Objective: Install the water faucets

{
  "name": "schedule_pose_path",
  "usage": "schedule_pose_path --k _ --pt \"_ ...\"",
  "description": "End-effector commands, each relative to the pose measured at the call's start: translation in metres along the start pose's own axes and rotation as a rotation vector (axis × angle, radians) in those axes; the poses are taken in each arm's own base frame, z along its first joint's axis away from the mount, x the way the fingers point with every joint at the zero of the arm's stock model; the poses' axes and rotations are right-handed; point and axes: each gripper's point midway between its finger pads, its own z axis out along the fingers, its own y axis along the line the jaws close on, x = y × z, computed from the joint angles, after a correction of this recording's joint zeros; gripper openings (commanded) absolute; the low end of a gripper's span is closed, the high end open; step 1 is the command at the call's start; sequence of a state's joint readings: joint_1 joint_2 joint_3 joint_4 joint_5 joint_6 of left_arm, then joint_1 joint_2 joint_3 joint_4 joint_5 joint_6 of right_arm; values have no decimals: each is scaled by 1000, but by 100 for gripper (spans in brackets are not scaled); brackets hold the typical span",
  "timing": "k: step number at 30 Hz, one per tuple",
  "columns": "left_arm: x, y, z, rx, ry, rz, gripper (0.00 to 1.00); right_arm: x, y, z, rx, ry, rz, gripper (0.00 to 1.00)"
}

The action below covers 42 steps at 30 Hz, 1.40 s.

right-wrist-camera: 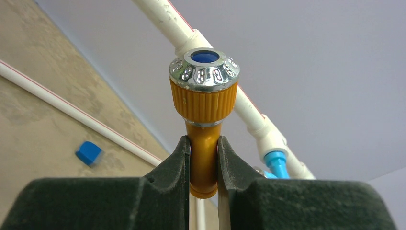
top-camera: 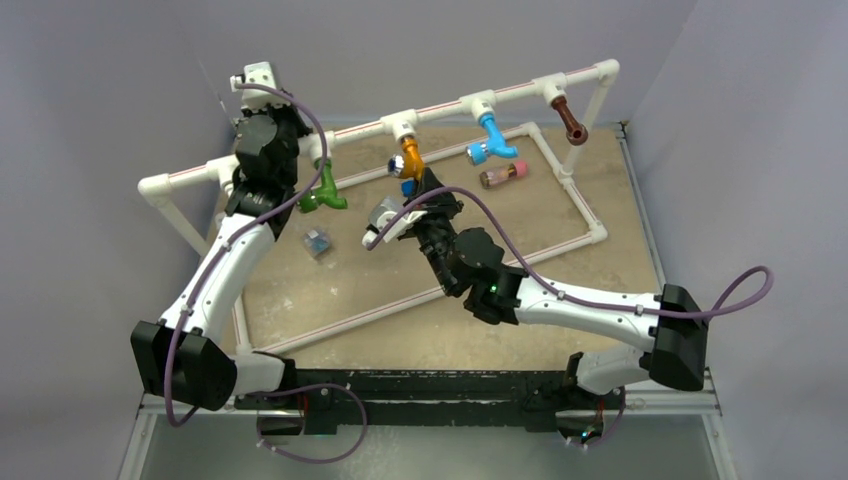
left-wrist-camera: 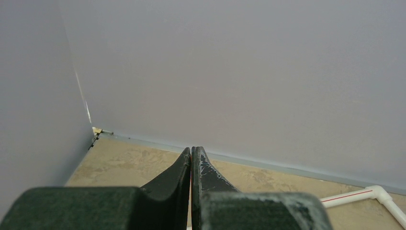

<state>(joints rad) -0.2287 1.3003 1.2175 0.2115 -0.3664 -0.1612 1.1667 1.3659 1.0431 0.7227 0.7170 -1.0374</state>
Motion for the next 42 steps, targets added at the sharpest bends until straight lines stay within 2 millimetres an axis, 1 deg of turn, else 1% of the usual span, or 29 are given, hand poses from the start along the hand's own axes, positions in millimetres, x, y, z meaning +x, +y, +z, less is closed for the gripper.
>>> schedule_pose_path --k 1,4,7,9,11,14,21,28,31,34,40,42 --pt "114 21 -15 -22 349 104 0 2 -1 7 -14 53 -207 0" --pt "114 21 -15 -19 351 103 0 -1 -7 9 -1 56 -227 0" --pt "114 22 -15 -21 352 104 0 -11 -11 11 -1 27 -149 0" --pt "114 21 -15 -20 352 103 0 -15 -3 12 -41 17 -69 0" --pt "114 21 -15 -20 351 102 0 -19 0 12 -53 -2 -14 0" --pt "115 22 -16 -22 354 102 0 -19 -4 12 -31 -18 83 0" --pt "116 22 -16 -20 356 104 0 -11 -10 21 -3 -29 340 0" --pt "116 22 -16 -21 355 104 0 -5 -27 30 30 -40 631 0" --pt "116 22 -16 -20 355 104 0 -5 -30 31 40 -46 707 0" --pt "116 22 -16 -18 355 104 0 -4 -32 33 64 -35 811 0" --pt "115 22 -16 -18 355 104 0 -2 -23 34 91 -21 1033 0" --pt "116 22 -16 -19 357 105 0 -2 -24 33 115 -29 1125 0"
